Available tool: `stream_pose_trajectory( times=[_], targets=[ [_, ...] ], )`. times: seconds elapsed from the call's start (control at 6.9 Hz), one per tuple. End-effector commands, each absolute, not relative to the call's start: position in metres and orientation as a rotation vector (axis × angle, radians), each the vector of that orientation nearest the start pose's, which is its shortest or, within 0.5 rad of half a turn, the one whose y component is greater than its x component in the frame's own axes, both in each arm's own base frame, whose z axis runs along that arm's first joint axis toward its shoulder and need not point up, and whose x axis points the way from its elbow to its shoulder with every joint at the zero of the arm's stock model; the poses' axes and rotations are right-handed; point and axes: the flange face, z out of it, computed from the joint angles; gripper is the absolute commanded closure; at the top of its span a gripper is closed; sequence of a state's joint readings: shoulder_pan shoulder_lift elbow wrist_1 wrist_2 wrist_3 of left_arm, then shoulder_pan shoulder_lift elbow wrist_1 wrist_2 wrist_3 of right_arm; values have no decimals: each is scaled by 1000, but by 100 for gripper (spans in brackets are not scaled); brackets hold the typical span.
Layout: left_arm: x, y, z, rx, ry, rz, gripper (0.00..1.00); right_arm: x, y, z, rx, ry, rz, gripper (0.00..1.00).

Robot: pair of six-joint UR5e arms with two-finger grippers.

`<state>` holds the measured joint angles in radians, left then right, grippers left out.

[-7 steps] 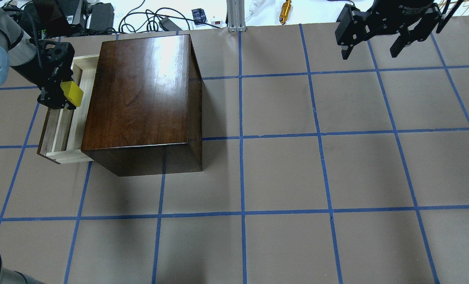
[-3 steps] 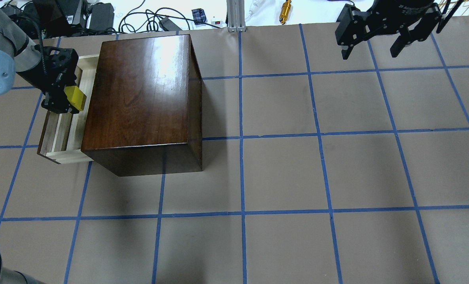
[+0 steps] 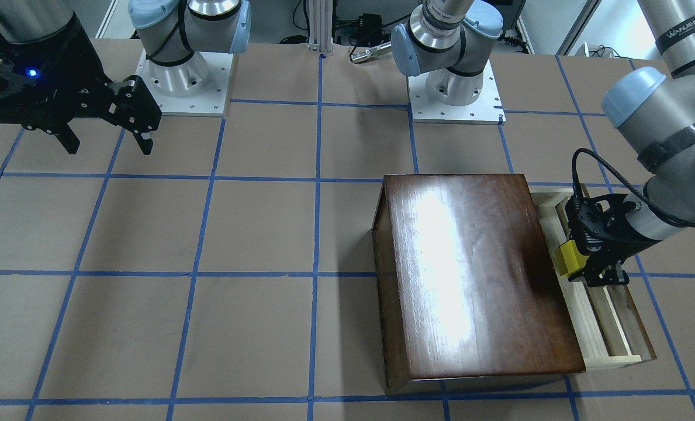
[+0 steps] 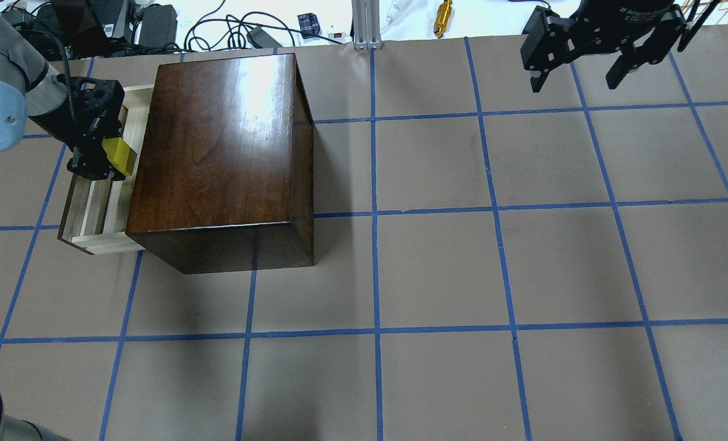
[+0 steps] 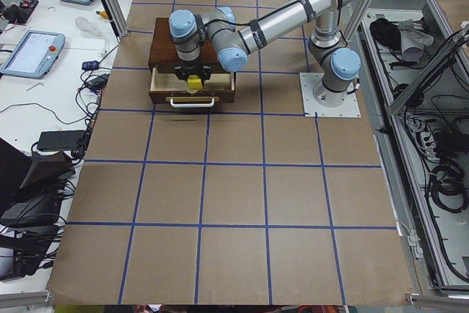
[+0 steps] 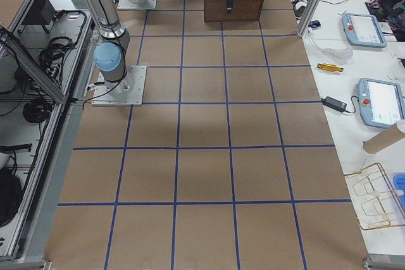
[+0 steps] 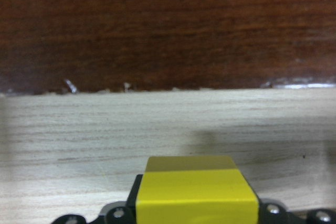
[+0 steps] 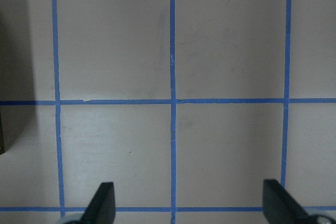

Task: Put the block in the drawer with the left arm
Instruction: 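Lower the yellow block into the open drawer and open the left gripper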

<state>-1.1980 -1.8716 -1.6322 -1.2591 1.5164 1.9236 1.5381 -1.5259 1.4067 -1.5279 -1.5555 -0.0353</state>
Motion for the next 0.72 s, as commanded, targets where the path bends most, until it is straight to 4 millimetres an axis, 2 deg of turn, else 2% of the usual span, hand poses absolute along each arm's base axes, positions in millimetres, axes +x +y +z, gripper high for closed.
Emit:
stream_pose_trajectory(
  times=[0.0, 0.29, 0.58],
  targets=[
    [84, -597, 324, 2247, 2295, -49, 23, 118, -519, 542, -6, 3128, -121, 0],
    [84, -596, 333, 2241, 2292, -50, 20, 118, -520, 541, -6, 3127, -118, 0],
    [73, -583, 372, 2239, 2309, -50, 20, 118, -520, 541, -6, 3128, -118, 0]
  ],
)
